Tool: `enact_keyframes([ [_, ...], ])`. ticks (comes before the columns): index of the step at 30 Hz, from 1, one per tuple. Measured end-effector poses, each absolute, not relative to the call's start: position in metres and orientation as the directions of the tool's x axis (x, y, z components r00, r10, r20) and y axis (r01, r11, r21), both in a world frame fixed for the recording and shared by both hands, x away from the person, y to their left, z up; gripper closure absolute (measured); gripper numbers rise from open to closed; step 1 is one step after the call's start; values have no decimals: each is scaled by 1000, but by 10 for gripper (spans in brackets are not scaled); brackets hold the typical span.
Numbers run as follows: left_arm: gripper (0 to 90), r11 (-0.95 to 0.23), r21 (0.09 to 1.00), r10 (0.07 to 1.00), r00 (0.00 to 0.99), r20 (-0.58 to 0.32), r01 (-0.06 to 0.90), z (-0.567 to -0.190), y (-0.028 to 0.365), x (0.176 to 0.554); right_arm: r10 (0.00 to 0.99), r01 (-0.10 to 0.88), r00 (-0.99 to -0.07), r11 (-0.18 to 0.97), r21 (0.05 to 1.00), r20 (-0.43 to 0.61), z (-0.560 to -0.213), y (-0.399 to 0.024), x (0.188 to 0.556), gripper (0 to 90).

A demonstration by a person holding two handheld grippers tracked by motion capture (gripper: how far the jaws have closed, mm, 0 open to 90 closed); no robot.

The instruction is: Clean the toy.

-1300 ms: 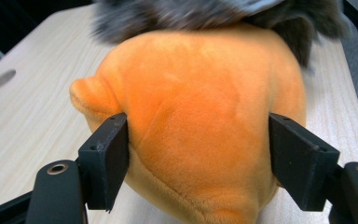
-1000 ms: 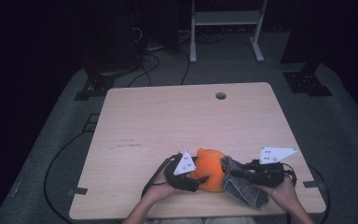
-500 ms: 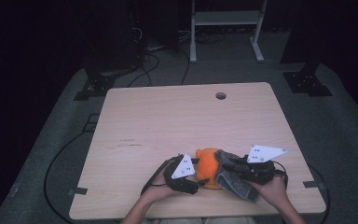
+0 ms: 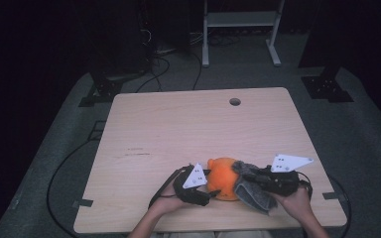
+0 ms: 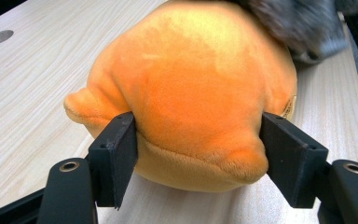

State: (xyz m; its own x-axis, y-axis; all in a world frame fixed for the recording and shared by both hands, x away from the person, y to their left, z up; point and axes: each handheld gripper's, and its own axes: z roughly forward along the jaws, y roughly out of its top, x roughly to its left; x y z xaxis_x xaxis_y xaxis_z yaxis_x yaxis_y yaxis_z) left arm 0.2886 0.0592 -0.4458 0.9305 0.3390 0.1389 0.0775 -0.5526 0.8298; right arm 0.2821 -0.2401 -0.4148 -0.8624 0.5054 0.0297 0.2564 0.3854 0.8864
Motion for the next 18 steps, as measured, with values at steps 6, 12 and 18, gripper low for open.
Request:
enact_keyframes([
  [6,280,-553,830,327,935,137,72,-445,61,288,528,300,-848,387,872,57,-423,-259,284,773],
  [12,177,-492,870,292,947,135,28,-422,68,285,559,320,-826,371,872,66,-422,-279,280,771],
  [18,133,-485,874,263,953,149,-3,-409,56,284,619,344,-784,368,864,49,-423,-309,276,768],
])
